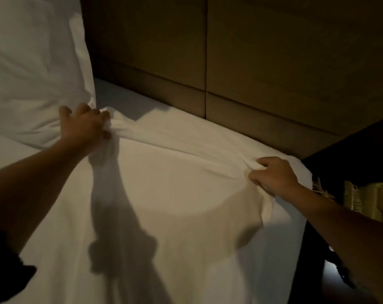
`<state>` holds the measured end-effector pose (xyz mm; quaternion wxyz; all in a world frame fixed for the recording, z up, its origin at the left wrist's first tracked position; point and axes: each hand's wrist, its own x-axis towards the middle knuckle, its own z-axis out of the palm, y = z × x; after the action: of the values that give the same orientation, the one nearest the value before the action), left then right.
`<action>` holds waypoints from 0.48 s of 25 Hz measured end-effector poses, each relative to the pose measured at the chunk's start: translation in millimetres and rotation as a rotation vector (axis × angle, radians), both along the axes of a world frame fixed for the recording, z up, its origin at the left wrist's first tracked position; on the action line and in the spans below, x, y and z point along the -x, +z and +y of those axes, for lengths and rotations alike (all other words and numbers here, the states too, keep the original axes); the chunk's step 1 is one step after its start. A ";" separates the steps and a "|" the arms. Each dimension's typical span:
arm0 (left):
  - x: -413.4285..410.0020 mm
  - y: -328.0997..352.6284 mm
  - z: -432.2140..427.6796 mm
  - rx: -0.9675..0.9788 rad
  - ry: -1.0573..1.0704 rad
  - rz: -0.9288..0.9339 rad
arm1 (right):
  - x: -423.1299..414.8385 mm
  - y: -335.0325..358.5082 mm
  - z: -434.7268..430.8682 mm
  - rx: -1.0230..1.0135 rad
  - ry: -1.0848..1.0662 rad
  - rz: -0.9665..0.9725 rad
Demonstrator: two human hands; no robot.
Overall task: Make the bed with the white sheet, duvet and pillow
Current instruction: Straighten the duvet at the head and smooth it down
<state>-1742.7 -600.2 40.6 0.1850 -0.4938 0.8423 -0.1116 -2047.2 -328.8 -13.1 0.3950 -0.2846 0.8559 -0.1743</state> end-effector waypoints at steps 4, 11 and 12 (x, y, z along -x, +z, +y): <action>10.8 -18.8 26.4 0.015 -0.128 0.268 | -2.0 -6.8 0.1 0.004 0.146 0.245; 56.3 -24.6 36.6 -0.189 -0.089 -0.278 | -7.5 6.4 -23.9 -0.210 0.302 0.249; 58.9 -20.9 40.2 -0.140 -0.109 -0.317 | -7.2 13.4 -24.1 -0.172 0.289 0.245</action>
<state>-1801.6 -560.0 19.7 0.3429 -0.4095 0.8339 -0.1389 -2040.0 -352.9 0.3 0.3319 -0.3887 0.8595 -0.0061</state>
